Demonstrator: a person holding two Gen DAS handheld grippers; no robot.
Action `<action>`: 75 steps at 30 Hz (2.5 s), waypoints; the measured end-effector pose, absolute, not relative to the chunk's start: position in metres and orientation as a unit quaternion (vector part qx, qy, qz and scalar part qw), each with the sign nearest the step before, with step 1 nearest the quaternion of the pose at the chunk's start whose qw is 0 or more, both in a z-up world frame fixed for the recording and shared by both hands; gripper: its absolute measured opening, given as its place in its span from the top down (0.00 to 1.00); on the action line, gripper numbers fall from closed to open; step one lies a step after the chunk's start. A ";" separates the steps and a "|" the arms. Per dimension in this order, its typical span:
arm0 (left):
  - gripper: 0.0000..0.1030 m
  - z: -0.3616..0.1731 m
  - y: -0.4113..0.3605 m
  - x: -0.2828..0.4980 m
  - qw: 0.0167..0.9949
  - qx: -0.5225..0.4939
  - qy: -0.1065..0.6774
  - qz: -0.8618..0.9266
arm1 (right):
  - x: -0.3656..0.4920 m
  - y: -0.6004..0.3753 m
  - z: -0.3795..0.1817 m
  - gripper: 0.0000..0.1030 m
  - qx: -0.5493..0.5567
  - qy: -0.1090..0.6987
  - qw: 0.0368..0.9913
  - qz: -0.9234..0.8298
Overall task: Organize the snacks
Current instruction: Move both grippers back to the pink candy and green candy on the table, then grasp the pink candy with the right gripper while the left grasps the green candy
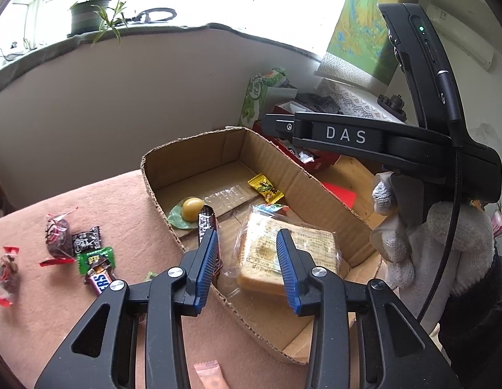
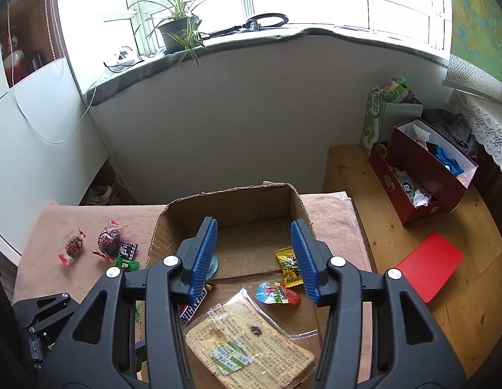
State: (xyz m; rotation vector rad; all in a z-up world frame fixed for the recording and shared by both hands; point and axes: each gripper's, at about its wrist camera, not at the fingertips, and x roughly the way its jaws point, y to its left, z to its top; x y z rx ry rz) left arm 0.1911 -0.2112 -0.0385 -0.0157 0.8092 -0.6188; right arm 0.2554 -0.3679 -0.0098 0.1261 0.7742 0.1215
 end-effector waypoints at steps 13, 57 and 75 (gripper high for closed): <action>0.65 -0.022 -0.164 0.161 0.888 -0.025 0.369 -0.274 | 0.203 -0.334 0.019 0.52 0.057 0.350 0.931 0.084; 0.62 -0.111 -0.031 0.153 0.861 -0.131 0.455 -0.186 | 0.096 -0.233 -0.114 0.52 0.083 0.466 0.873 0.118; 0.62 -0.115 -0.066 0.171 0.873 -0.038 0.456 -0.167 | 0.110 -0.215 -0.118 0.57 0.033 0.455 0.883 0.109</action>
